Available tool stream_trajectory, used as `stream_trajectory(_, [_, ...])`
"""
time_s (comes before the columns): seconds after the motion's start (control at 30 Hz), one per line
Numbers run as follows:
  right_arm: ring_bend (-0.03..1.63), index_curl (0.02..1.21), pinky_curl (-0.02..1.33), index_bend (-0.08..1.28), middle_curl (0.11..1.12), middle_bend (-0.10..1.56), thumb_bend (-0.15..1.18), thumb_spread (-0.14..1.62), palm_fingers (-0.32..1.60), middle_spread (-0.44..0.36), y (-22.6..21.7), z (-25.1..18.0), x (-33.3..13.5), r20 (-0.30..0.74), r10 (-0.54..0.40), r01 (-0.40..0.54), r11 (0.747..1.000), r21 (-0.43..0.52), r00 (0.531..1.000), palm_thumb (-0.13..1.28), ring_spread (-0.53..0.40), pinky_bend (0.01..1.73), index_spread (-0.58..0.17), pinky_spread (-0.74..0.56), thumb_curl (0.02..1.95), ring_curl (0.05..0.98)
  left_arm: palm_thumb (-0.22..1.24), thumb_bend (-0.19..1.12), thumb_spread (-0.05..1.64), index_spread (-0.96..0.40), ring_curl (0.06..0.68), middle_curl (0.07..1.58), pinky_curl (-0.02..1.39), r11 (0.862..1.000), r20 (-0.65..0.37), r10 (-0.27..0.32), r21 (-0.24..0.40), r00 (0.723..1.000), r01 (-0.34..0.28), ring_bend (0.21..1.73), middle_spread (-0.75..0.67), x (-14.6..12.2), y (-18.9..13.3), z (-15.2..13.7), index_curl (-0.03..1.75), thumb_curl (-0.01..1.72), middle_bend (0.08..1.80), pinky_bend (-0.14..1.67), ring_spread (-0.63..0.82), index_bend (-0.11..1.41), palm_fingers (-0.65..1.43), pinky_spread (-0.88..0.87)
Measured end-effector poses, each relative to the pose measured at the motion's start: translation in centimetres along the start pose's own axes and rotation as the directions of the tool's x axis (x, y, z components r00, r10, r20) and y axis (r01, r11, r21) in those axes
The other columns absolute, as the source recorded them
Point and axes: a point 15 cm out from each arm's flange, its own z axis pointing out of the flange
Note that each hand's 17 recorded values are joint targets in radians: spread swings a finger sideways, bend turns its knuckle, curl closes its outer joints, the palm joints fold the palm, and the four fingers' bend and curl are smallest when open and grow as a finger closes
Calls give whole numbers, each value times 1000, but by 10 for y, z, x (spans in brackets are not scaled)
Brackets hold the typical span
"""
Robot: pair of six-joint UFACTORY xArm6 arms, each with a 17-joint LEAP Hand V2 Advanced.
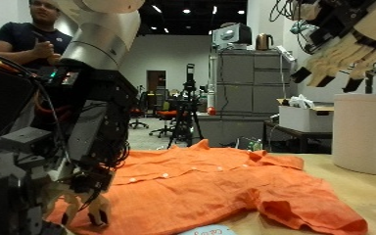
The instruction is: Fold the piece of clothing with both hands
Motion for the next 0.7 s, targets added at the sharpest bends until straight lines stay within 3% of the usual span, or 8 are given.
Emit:
stream_trajectory(0.07, [192,335,324,185,289,182,-21,1248,71,111,1,1,0,0,0,0,1000,-1,1000,31,236,197,-331,330,182,225,511,-55,987,-49,336,524,469,999,0,14,-35,1000,-14,811,-239,5,7,2,337,375,375,803,-246,153,341,-515])
stream_trajectory(0.17, [194,335,324,185,288,181,-19,1235,72,111,4,9,-1,5,-2,2,1000,-17,1000,8,236,197,-331,330,181,228,455,-38,990,25,319,471,447,999,16,32,-30,999,-32,794,-107,13,3,2,335,366,317,741,-117,168,260,-385])
stream_trajectory(0.47, [190,338,321,187,293,184,-25,1205,76,111,0,29,-1,5,-9,10,1000,-18,1000,-18,236,194,-328,329,177,228,432,-28,998,63,288,452,416,999,14,15,-38,1000,-14,777,-38,18,-4,9,336,352,353,691,9,173,312,-248])
stream_trajectory(0.63, [189,340,319,190,294,185,-24,1198,79,111,3,29,-2,3,-9,9,1000,-10,1000,-17,236,193,-327,329,175,227,468,-16,1003,-31,271,511,399,999,29,-4,-39,1000,5,811,-231,17,-5,9,335,354,623,746,-206,165,698,-430])
stream_trajectory(0.7, [188,341,318,189,295,187,-24,1197,80,112,3,29,-2,3,-9,9,1000,-10,1000,-17,236,193,-326,329,174,226,503,-11,1005,-101,298,569,414,999,32,-9,-38,999,10,876,-311,17,-5,8,347,358,756,790,-325,174,876,-513])
